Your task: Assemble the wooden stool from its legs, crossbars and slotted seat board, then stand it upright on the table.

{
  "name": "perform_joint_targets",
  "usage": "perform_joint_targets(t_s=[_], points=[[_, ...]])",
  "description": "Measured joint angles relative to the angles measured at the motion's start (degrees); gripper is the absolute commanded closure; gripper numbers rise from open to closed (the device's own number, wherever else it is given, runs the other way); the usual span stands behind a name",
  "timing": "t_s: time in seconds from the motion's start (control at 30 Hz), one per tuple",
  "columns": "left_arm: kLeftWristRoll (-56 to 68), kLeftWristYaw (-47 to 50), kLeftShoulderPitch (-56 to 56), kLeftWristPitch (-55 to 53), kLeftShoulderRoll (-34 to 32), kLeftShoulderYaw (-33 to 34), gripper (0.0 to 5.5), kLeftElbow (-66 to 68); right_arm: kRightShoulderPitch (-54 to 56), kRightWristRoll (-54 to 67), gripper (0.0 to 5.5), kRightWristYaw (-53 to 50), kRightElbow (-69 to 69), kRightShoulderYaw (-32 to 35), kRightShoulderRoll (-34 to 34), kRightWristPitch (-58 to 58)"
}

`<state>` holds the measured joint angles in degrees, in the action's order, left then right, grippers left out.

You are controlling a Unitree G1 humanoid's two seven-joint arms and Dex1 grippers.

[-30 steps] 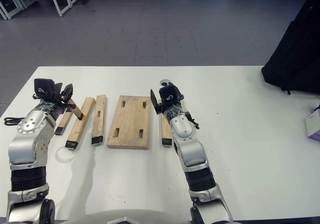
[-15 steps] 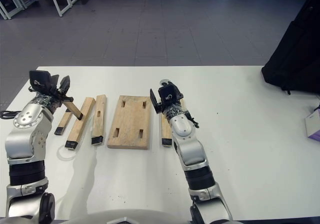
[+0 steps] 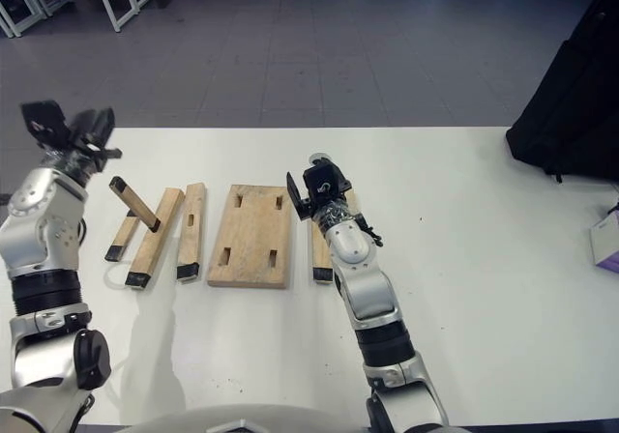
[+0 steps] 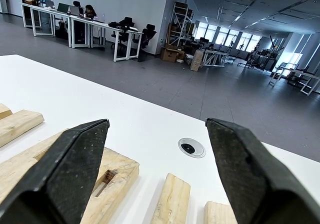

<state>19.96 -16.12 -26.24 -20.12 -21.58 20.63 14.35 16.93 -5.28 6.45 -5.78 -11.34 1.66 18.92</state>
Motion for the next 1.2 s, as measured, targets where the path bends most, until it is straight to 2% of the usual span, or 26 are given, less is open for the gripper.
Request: perform_joint_targets(t_s=[0.13, 0.37, 0.5, 0.6, 0.73, 0.87, 1.0, 1.2], points=[[0.10, -0.15, 0.57, 4.62, 0.87, 0.31, 3.82, 3.05, 0.84, 2.76, 1.95, 0.13, 0.00, 3.41, -0.75, 2.07], [0.12, 1.58, 0.14, 3.19, 0.70, -0.04, 3.82, 1.80, 1.69, 3.17, 1.95, -0.06, 0.00, 3.93, -0.75, 2.55], [3.14, 3.43, -0.81, -6.09, 0.51, -0.64, 3.82, -10.25, 1.35, 3.13, 1.95, 0.31, -0.06, 3.32, -0.56, 2.54], [6.95, 4.44, -4.17, -10.39, -2.38, 1.13, 3.82, -21.70, 0.28, 3.17, 1.95, 0.35, -0.29, 3.36, -0.47, 2.54], [9.17, 5.15, 8.71, -13.22, -0.66, 1.31, 3.82, -33.91, -2.49, 3.15, 1.95, 0.20, -1.68, 3.60, 0.20, 2.52], [8.38, 1.78, 27.37, -11.91, 2.99, -2.23, 3.25, -36.96, -4.95, 3.15, 1.95, 0.35, -3.22, 4.86, 1.85, 2.48], [7.25, -0.65, 29.89, -9.88, 1.81, -2.02, 2.67, -34.48, -5.30, 3.06, 1.95, 0.44, -3.78, 4.97, 2.60, 2.48], [4.05, -1.06, 31.21, -13.88, -1.14, -4.62, 2.64, -28.17, -6.86, 4.34, 1.95, 0.39, -4.73, 3.50, 0.60, 4.89]])
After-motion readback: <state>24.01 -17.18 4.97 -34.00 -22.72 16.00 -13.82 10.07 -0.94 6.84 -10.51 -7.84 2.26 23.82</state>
